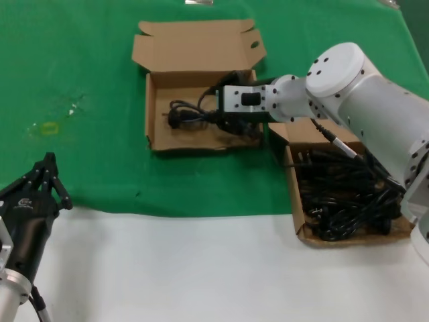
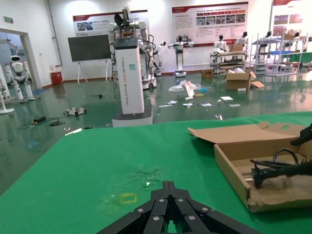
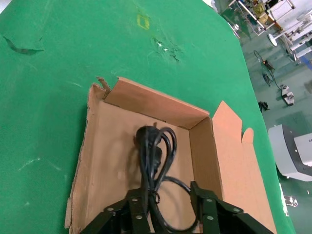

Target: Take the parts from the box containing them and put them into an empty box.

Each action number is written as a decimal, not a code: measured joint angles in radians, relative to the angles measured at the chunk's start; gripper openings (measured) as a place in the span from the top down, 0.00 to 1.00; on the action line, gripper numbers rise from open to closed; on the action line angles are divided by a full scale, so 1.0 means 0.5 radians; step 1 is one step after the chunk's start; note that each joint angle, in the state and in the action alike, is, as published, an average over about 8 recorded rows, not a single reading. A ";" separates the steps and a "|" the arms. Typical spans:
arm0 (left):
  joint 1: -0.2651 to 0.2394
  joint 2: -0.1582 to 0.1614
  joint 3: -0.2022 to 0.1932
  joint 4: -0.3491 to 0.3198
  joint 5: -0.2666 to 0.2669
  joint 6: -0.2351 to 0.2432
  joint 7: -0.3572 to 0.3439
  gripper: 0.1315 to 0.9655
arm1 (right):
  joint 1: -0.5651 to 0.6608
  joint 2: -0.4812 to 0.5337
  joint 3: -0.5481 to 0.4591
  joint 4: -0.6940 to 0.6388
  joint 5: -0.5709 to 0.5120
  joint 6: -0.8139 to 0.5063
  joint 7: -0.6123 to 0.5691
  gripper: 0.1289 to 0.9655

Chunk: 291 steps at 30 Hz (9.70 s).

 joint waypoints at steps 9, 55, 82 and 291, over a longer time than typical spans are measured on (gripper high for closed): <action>0.000 0.000 0.000 0.000 0.000 0.000 0.000 0.99 | -0.004 0.000 -0.001 -0.014 0.050 0.003 -0.040 0.70; 0.000 0.000 0.000 0.000 0.000 0.000 0.000 0.91 | -0.078 0.060 0.733 0.020 -0.244 -0.128 -0.213 0.00; 0.000 0.000 0.000 0.000 0.000 0.000 0.000 0.38 | -1.051 0.261 1.318 1.084 -0.288 0.312 0.331 0.00; 0.000 0.000 0.000 0.000 0.000 0.000 0.000 0.00 | -2.596 0.581 2.246 2.773 -0.359 1.012 1.195 0.00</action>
